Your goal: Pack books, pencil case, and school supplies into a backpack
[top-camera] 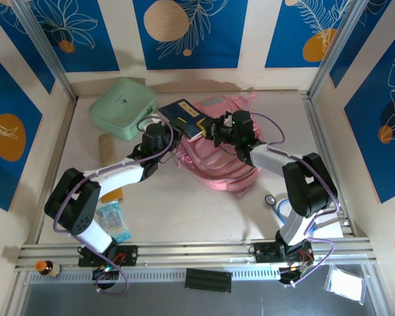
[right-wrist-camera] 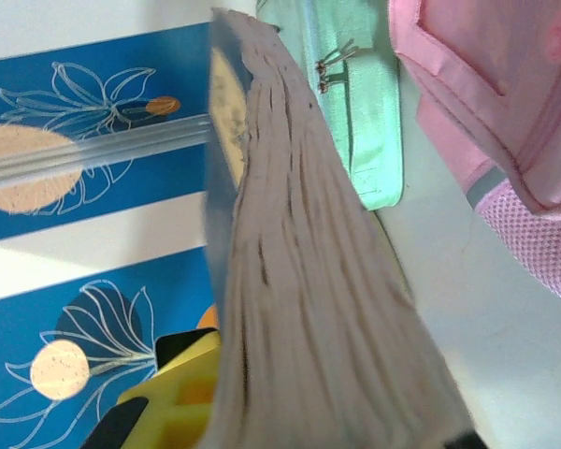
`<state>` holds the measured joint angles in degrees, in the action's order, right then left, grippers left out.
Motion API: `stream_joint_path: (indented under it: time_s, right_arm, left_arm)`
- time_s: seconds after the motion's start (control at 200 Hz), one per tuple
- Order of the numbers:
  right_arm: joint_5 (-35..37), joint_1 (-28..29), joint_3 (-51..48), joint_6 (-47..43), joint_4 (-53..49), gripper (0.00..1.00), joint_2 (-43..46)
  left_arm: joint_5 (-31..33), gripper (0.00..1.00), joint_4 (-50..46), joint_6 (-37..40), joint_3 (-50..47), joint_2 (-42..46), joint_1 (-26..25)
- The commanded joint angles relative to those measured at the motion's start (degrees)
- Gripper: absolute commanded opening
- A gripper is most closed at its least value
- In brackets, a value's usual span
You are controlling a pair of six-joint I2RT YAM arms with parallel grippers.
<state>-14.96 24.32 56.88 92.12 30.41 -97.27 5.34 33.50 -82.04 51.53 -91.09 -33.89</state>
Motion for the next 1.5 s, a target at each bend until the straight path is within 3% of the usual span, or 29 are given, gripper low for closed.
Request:
stream_joint_path:
  time_s: [0.0, 0.14, 0.345, 0.51, 0.595, 0.755, 0.835, 0.97, 1.225, 1.49]
  right_arm:
    - [1.9, -2.1, -1.3, -6.9, -6.7, 0.02, 5.7]
    - [5.2, -4.8, -2.1, -17.5, -17.3, 0.00, 13.5]
    - [16.1, -8.8, 2.3, -39.4, -39.2, 0.00, 23.9]
    - [20.6, -14.0, 3.0, -46.3, -46.9, 0.00, 29.1]
    - [21.3, -16.8, 2.6, -47.4, -49.3, 0.00, 31.2]
    - [21.3, -22.3, 0.6, -47.2, -52.2, 0.00, 34.7]
    - [22.4, -24.0, -0.2, -47.2, -53.7, 0.00, 36.2]
    - [23.0, -25.4, -1.4, -46.5, -54.6, 0.00, 37.8]
    - [23.4, -26.1, -1.9, -46.6, -55.0, 0.00, 38.2]
    - [23.4, -26.2, -2.4, -46.3, -54.9, 0.00, 38.1]
  left_arm:
    - [-0.1, 0.46, -2.8, 6.3, 2.0, 2.1, -0.4]
    - [-3.8, 0.65, -9.9, 21.2, 2.7, 4.4, -0.9]
    - [-6.8, 0.80, -31.9, 42.0, 9.7, 3.6, -4.5]
    - [-6.8, 0.96, -40.3, 54.2, 17.2, -2.1, -9.2]
    - [-5.4, 0.98, -46.0, 61.0, 23.5, -6.5, -12.0]
    - [-2.2, 0.97, -55.9, 71.1, 35.3, -16.2, -17.2]
    - [2.0, 0.89, -61.1, 75.7, 41.7, -21.4, -20.0]
    - [10.8, 0.84, -68.1, 81.6, 50.3, -28.8, -23.5]
    - [18.7, 0.71, -74.2, 80.8, 59.8, -37.3, -24.0]
    - [19.6, 0.51, -74.9, 79.0, 63.1, -39.3, -23.9]
